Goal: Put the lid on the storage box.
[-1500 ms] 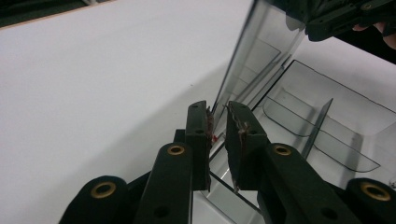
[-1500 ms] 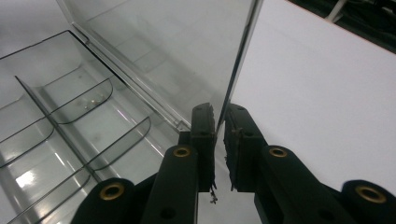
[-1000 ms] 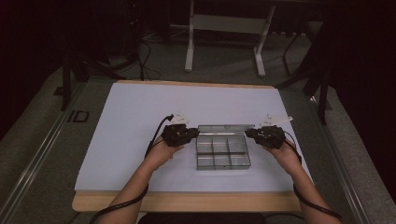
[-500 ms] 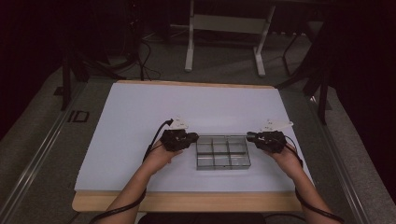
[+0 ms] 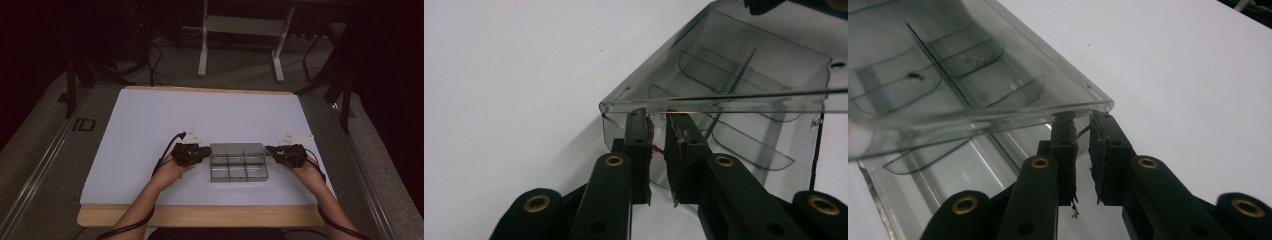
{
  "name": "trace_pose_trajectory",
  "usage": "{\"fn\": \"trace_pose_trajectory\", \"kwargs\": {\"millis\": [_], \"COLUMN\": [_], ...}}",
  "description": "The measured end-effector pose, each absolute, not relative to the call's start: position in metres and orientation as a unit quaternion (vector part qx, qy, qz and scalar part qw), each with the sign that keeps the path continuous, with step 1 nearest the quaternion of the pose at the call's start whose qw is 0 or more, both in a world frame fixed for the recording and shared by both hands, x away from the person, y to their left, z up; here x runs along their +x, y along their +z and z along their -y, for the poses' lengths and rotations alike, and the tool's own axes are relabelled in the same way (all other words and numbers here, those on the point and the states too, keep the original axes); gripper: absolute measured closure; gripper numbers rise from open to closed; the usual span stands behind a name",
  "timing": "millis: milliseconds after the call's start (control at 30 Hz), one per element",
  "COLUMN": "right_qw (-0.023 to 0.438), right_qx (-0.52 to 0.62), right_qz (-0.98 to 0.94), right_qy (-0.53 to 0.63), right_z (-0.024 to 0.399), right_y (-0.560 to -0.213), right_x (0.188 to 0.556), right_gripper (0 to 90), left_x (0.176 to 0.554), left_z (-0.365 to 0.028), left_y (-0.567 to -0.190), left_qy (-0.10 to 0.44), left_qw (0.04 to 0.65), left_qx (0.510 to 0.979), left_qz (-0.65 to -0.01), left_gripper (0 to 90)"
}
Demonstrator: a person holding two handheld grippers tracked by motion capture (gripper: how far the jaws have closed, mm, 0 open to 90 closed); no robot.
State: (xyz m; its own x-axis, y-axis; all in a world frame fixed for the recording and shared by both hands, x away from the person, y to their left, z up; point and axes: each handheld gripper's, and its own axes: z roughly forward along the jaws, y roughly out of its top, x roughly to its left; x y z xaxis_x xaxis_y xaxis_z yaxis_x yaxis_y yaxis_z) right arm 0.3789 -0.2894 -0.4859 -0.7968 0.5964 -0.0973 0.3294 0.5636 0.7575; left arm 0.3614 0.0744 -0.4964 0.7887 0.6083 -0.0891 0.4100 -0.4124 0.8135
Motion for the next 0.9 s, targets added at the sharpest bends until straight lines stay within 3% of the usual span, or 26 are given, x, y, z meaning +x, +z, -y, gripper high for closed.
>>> {"fn": "trace_pose_trajectory", "kwargs": {"millis": [233, 500, 900], "right_qw": [0.169, 0.167, 0.165], "right_qx": [0.274, 0.284, 0.288], "right_qz": [-0.867, -0.865, -0.866], "right_qy": [0.379, 0.378, 0.373], "right_z": [0.289, 0.292, 0.294], "right_y": [-0.492, -0.495, -0.498], "right_x": [0.38, 0.381, 0.381], "right_gripper": [78.1, 72.4, 72.0], "left_x": [0.361, 0.363, 0.362], "left_z": [-0.073, -0.073, -0.075], "left_y": [-0.502, -0.505, -0.511], "left_qy": [0.108, 0.117, 0.122], "left_qw": [0.443, 0.432, 0.424], "left_qx": [0.836, 0.837, 0.839], "left_qz": [-0.305, -0.314, -0.319], "left_gripper": [77.1, 63.2, 62.7]}}
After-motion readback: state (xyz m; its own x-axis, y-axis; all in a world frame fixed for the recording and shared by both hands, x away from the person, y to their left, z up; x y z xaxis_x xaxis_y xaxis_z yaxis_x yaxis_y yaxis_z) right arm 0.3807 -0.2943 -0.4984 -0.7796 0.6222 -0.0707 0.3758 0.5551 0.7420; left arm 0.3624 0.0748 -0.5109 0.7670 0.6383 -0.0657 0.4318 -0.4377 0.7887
